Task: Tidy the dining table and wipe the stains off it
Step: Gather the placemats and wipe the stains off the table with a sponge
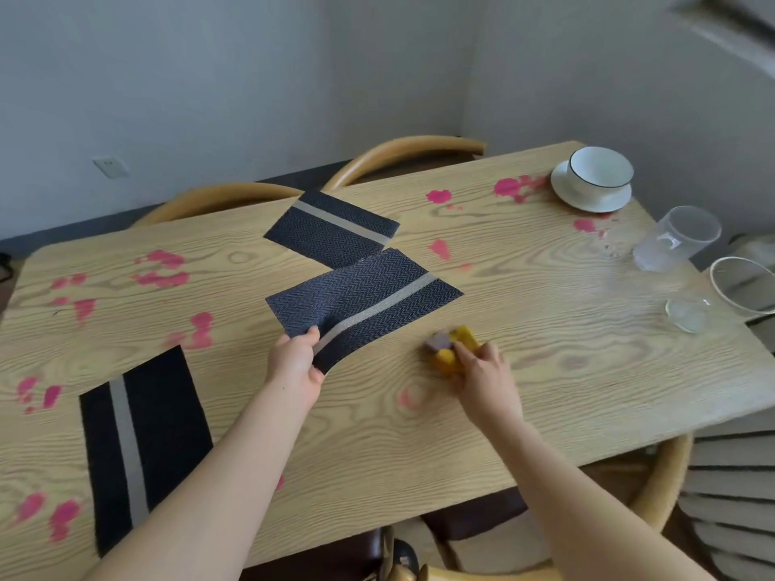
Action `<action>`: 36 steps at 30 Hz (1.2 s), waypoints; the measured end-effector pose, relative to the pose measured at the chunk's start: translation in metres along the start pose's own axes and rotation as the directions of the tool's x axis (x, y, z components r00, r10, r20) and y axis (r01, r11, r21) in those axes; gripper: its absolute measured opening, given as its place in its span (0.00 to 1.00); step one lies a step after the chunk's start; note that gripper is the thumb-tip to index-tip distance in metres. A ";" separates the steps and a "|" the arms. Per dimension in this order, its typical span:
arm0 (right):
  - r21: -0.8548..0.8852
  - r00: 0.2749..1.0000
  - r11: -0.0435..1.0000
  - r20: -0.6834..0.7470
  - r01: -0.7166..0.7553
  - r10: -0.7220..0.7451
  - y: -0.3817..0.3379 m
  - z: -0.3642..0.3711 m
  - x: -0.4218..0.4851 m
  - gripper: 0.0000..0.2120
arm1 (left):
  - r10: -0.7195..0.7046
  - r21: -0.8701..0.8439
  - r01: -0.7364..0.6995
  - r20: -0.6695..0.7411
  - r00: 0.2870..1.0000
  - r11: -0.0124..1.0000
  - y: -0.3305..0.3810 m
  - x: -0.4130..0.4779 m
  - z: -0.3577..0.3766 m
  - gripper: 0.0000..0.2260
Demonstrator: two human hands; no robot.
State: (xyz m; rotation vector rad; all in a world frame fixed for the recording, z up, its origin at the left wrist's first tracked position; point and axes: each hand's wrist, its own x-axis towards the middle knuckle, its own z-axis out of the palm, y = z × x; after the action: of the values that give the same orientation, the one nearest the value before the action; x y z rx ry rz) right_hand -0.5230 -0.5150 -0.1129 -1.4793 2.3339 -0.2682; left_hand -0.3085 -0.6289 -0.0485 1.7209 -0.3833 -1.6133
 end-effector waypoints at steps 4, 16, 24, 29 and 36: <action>-0.038 0.984 0.984 -0.046 -0.176 0.175 0.050 -0.022 0.024 0.24 | 0.000 0.005 0.000 0.017 1.000 1.000 0.001 0.002 0.006 0.07; -0.039 0.956 0.970 0.182 0.239 -0.229 -0.071 0.016 -0.015 0.25 | -0.003 -0.013 0.003 -0.006 1.000 1.000 0.004 0.009 -0.007 0.04; -0.200 0.996 0.976 0.007 -0.083 0.086 0.037 -0.017 -0.007 0.26 | -0.012 -0.035 0.013 0.022 1.000 0.999 -0.002 -0.002 0.005 0.06; -0.131 0.975 0.966 -0.002 -0.223 0.224 0.029 -0.016 -0.016 0.27 | -0.031 -0.023 0.032 0.034 0.999 0.999 -0.003 -0.007 -0.001 0.06; -0.081 0.979 0.988 0.171 0.131 -0.116 -0.089 0.032 -0.059 0.29 | -0.028 -0.037 0.029 0.021 0.999 0.999 0.005 -0.006 -0.020 0.06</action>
State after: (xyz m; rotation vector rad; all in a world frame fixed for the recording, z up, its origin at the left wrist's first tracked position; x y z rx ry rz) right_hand -0.4140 -0.4995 -0.0999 -1.6276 2.1532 -0.0665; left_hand -0.2896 -0.6220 -0.0416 1.6906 -0.3380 -1.6493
